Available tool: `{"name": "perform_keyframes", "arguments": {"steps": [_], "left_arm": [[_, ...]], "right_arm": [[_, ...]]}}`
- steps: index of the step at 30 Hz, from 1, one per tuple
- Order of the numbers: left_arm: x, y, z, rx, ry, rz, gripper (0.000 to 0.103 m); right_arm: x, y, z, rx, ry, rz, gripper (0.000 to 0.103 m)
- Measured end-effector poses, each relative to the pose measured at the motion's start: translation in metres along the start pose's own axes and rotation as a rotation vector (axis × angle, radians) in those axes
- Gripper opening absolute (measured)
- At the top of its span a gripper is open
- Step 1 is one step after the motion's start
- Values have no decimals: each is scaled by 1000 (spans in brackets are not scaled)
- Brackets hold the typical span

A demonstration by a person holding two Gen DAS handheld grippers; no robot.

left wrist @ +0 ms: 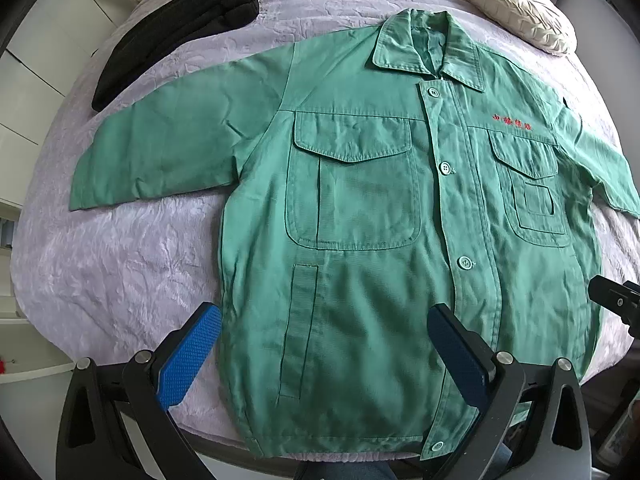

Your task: Fold large clothes

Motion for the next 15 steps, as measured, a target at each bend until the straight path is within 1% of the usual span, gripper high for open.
{"name": "perform_keyframes", "arguments": {"steps": [15], "left_arm": [[1,-1,-1,0,1,-1,103]], "right_arm": [[-1,-1,-1,-1,0,-2,103]]}}
Point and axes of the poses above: each gripper's, at about its wrist camera, not at the fingertips, and z roughly the way its jaws point, x to its left, y to its top, the point moved 5 cm from there along z, roughly the way its jaws point, and after that the axes turned 1 degree about z, right-handed, at the moved point
